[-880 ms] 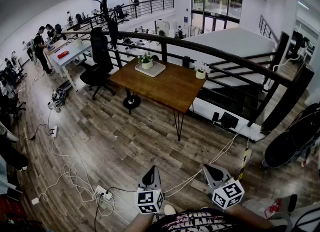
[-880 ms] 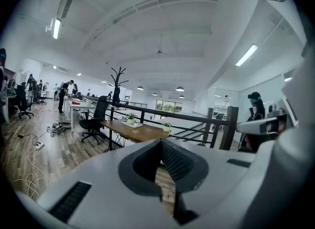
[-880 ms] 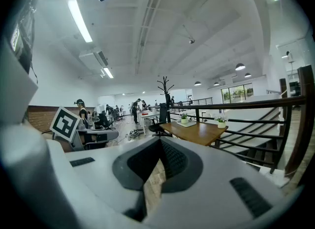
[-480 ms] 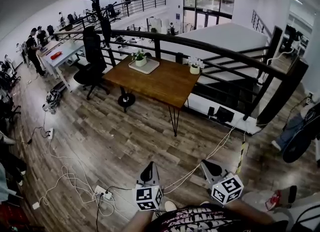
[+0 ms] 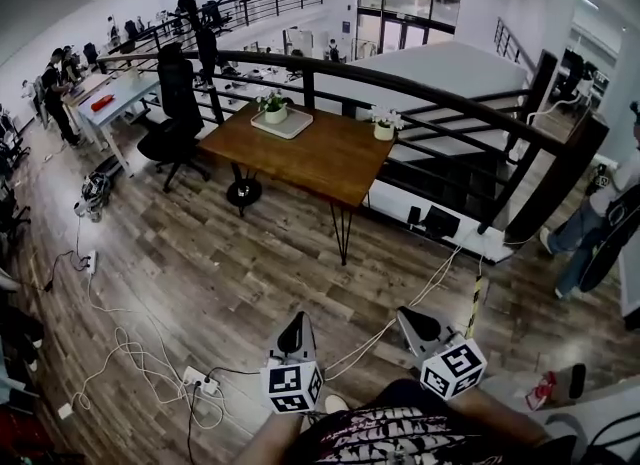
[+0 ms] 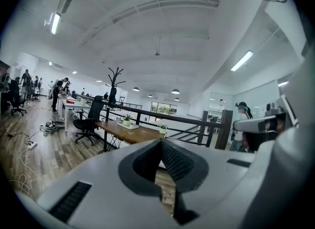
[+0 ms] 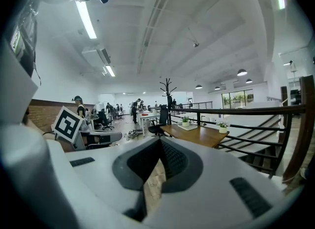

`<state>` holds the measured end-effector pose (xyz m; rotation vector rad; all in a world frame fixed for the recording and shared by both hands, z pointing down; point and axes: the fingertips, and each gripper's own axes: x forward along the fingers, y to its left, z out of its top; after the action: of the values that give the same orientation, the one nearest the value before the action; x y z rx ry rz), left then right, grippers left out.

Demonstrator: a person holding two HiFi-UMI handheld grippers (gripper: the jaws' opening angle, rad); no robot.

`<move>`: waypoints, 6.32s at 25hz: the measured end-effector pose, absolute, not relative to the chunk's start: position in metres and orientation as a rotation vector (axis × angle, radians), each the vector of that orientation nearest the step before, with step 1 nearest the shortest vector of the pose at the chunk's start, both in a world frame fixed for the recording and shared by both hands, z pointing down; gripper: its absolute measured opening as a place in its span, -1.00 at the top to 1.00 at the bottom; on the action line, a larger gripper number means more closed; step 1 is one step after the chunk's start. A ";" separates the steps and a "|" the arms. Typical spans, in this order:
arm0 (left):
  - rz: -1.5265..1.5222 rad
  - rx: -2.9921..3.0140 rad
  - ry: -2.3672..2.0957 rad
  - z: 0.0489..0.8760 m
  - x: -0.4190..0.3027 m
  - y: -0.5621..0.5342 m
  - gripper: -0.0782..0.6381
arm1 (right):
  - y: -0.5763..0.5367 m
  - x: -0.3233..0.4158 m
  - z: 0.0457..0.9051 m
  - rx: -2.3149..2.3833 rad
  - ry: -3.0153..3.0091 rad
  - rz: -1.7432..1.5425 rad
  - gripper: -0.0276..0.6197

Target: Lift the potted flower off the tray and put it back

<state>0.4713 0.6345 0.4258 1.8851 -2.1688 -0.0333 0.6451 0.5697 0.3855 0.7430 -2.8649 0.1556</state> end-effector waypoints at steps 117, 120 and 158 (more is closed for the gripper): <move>-0.041 1.638 -2.296 0.443 -0.035 0.248 0.76 | 0.145 0.129 0.424 0.508 -2.857 0.292 0.94; -0.017 1.595 -2.329 0.446 -0.055 0.247 0.76 | 0.133 0.107 0.429 0.472 -2.874 0.313 0.94; 0.209 1.764 -2.070 0.508 -0.189 -0.108 0.76 | -0.179 -0.033 0.488 0.665 -2.797 0.473 0.94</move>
<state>-0.1887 -0.1076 0.5078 1.7641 -2.0696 0.2090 -0.0332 -0.1793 0.4878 0.6647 -2.7971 0.4730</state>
